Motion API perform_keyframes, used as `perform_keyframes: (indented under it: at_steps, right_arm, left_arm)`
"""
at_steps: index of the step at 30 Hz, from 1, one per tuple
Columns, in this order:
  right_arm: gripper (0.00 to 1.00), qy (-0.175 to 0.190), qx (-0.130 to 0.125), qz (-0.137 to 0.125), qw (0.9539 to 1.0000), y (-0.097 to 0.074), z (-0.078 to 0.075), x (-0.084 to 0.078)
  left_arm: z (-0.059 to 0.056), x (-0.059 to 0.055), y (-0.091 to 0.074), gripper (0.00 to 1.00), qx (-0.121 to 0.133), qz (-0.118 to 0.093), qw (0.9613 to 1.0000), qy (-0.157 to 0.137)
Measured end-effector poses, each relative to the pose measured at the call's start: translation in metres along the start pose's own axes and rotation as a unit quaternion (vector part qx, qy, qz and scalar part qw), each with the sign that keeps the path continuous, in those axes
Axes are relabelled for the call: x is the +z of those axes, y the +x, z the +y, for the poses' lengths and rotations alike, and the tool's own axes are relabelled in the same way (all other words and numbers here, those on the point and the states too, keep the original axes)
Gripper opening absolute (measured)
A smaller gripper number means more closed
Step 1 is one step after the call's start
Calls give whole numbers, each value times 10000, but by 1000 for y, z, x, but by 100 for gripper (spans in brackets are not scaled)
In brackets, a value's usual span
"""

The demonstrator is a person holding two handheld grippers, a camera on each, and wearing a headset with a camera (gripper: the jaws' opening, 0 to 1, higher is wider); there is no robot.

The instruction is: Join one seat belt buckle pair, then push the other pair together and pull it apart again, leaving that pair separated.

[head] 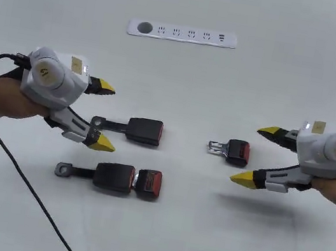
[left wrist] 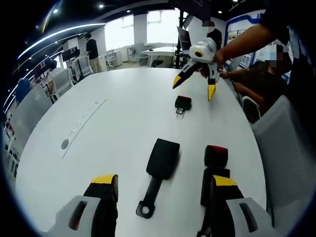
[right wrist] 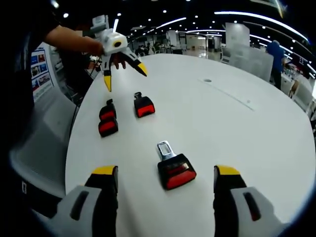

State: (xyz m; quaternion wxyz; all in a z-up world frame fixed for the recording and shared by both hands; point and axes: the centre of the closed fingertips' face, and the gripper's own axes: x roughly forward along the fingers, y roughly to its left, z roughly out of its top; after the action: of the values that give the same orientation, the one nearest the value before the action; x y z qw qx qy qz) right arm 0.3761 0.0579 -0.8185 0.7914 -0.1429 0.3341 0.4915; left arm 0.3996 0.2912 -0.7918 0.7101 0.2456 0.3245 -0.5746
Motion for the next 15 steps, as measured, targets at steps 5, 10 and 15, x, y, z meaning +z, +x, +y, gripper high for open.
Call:
perform_keyframes:
  at_steps: [5,10,15]
  right_arm:
    - [78,-21,107,192,9998,4,-3,-10]
    - [76,-41,196,230,9995,9,-7,-12]
    - [72,-2,332,309,9990,15,-8,-16]
  left_arm:
    - [4,-3,16,77,-151,85,9998,84]
    - [7,-3,29,75,-257,136,9995,157]
    - [5,-8,43,74,-368,234,9988,210]
